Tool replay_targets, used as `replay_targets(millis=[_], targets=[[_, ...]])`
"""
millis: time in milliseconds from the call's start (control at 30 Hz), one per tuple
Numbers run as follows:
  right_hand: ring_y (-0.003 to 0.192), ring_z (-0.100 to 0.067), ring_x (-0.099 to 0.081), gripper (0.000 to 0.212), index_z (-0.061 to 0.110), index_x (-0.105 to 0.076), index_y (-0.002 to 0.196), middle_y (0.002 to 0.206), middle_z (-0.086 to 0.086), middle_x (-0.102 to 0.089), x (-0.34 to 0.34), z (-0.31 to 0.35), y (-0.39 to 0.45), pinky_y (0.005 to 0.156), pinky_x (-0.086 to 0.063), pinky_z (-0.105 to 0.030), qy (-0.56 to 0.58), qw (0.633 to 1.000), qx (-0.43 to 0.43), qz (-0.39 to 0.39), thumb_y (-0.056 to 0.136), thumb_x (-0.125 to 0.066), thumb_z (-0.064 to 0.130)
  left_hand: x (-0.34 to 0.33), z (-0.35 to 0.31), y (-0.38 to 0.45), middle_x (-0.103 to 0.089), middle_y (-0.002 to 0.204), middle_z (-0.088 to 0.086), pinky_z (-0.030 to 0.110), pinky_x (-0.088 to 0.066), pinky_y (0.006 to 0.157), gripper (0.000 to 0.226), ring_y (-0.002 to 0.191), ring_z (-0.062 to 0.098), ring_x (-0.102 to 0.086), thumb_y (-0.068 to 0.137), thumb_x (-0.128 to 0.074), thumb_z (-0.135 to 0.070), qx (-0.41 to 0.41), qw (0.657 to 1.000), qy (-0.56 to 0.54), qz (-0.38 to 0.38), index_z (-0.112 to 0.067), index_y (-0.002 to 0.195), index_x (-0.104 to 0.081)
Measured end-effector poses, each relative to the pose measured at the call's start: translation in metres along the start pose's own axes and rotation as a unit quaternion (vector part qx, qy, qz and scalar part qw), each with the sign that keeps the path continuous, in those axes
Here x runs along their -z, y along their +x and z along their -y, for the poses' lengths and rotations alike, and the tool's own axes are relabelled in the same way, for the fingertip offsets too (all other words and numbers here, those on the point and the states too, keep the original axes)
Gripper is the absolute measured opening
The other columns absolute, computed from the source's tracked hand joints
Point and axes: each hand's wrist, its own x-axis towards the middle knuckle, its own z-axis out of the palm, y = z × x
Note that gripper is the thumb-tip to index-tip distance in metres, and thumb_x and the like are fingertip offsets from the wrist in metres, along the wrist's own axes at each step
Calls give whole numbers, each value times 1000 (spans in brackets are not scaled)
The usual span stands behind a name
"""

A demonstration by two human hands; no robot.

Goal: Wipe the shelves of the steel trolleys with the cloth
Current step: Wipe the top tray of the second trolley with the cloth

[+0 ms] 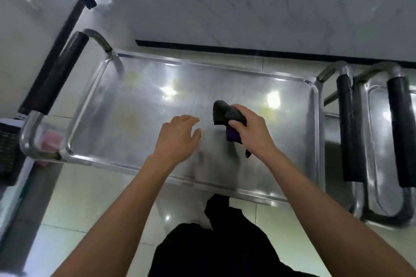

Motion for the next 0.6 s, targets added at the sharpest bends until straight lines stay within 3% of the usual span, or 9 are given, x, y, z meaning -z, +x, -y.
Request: replay_targets(millis=[100, 267, 500, 600], targets=[[102, -8, -59, 31, 27, -60, 125, 114, 10, -65, -4, -7, 24, 87, -47, -22, -14, 1000, -12, -14, 95, -61, 18, 3, -3, 25, -51, 149, -2, 41, -38, 108, 45, 135, 21, -48, 103, -45, -42, 2, 1000, 2, 6, -25, 144, -51], [101, 7, -56, 32, 31, -60, 125, 110, 20, -63, -19, -10, 43, 83, -43, -12, 10, 999, -39, -28, 96, -59, 18, 0, 6, 58, -50, 150, -2, 41, -37, 111, 46, 137, 19, -46, 103, -46, -43, 6, 1000, -7, 11, -26, 145, -50], [98, 4, -57, 34, 29, -59, 128, 114, 13, -64, -46, 4, 88, 80, -40, -1, 11, 996, -57, -63, 96, -60, 19, -5, 43, 107, -53, 148, -2, 43, -39, 111, 45, 136, 20, -47, 101, -48, -43, -9, 1000, -19, 17, -28, 143, -52], [102, 1, -57, 35, 26, -59, 130, 117, 11, -65, -62, 18, 105, 86, -43, -7, 6, 995, -61, -78, 96, -60, 17, -1, 65, 125, -54, 147, -1, 45, -39, 110, 44, 135, 22, -49, 101, -50, -42, -14, 999, -30, 21, -27, 142, -53]])
